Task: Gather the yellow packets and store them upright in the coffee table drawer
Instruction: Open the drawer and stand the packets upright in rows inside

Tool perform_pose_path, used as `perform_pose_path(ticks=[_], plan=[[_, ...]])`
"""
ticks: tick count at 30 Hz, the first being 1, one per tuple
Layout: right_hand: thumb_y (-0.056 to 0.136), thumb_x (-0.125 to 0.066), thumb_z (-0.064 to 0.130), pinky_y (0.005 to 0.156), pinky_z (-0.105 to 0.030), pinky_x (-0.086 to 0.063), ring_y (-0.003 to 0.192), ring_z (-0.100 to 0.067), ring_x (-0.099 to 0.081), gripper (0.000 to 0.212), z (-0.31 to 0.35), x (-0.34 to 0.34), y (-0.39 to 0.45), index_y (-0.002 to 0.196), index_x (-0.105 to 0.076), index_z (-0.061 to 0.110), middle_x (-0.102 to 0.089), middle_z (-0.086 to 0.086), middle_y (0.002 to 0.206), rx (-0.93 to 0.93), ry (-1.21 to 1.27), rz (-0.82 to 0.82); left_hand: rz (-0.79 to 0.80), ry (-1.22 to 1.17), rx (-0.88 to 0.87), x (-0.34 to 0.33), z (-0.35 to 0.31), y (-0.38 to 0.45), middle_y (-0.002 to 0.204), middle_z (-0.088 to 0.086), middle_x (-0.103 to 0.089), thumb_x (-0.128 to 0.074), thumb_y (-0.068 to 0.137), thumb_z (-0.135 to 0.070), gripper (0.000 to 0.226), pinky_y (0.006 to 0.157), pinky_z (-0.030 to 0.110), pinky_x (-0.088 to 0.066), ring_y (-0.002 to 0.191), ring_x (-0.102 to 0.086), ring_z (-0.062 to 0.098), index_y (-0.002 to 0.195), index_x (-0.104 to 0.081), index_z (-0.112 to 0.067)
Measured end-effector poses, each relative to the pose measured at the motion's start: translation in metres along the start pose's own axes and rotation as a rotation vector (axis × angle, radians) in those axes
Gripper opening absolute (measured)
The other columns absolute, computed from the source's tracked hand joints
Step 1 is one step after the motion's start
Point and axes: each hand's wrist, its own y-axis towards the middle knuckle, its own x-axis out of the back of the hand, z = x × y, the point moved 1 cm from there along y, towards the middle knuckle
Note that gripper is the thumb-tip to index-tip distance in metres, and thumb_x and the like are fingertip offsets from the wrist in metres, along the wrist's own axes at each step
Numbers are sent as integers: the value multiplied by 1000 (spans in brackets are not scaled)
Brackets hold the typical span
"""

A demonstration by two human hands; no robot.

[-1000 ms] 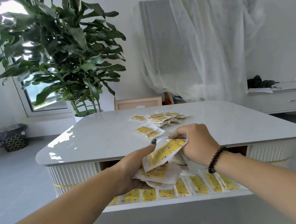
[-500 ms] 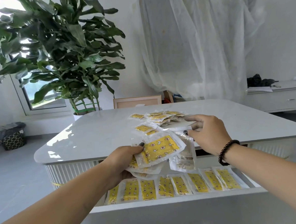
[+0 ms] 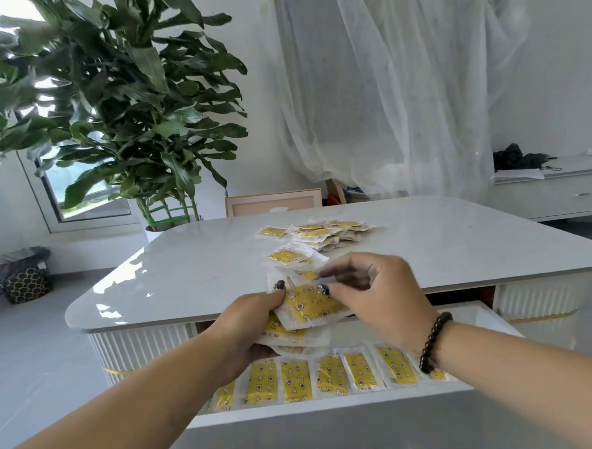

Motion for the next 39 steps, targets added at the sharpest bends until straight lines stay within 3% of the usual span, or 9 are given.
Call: perform_pose_path(ticks=[4, 8, 14, 20, 25, 28, 30, 33, 39], plan=[[79, -74, 7, 75, -10, -53, 80, 3, -67, 17, -7, -8, -7, 84, -76, 23, -74, 12, 83, 63, -108, 41, -18, -51, -49, -3, 0, -2, 79, 11, -75, -42, 102, -28, 32, 76, 43, -58, 74, -70, 27, 101, -68, -8], [79, -74, 6, 80, -10, -52, 84, 5, -68, 21, -10, -8, -8, 83, -75, 27, -74, 14, 86, 64, -116, 36, 7, -68, -84, -5, 2, -4, 80, 9, -76, -41, 102, -32, 35, 72, 40, -60, 72, -72, 24, 101, -68, -11], [77, -75, 6, 77, -5, -49, 83, 6, -68, 21, -10, -10, -9, 85, -76, 26, -73, 17, 86, 81, -89, 28, 99, -45, -122, -5, 0, -11, 94, 11, -76, -42, 97, -48, 43, 86, 44, -57, 84, -73, 27, 105, -72, -18], [77, -75, 8, 78, -8, -51, 87, 5, -68, 20, -13, -13, -11, 83, -75, 27, -74, 12, 88, 58, -53, 64, 41, 23, -147, -5, 1, -13, 91, 17, -75, -54, 97, -24, 25, 87, 47, -56, 82, -70, 31, 96, -72, -8], [81, -72, 13, 86, -17, -53, 95, 1, -66, 18, -9, -7, -5, 96, -73, 24, -72, 12, 99, 13, -44, 103, -1, 34, -169, -2, 1, -7, 78, 12, -75, -52, 98, -18, 25, 67, 34, -60, 64, -70, 22, 88, -72, -7], [83, -70, 24, 96, -12, -40, 113, -1, -52, 38, -17, 6, 9, 120, -60, 25, -56, 14, 121, -91, -232, -37, -2, -17, -188, 0, -1, -4, 72, 7, -75, -50, 99, -17, 26, 51, 23, -56, 57, -71, 16, 84, -71, -10], [83, -69, 29, 99, -20, -38, 120, -11, -49, 53, -25, 15, 15, 131, -49, 20, -50, 6, 131, -268, -245, -62, 10, -37, -192, 0, -2, -4, 75, 7, -76, -50, 99, -17, 26, 50, 22, -56, 58, -71, 16, 86, -71, -10], [81, -72, 29, 92, -36, -51, 106, -21, -61, 54, -39, 16, 15, 128, -51, 13, -61, -5, 120, -496, -53, -41, 33, 2, -189, -2, 1, -2, 80, 8, -77, -49, 100, -20, 26, 56, 25, -58, 64, -73, 18, 90, -71, -11], [73, -80, 24, 71, -33, -53, 83, -22, -68, 47, -47, 4, 7, 113, -58, 16, -68, -11, 102, -504, 24, -30, 104, 117, -188, -7, 7, 0, 90, 7, -77, -51, 99, -26, 24, 73, 33, -60, 79, -74, 23, 98, -71, -13]])
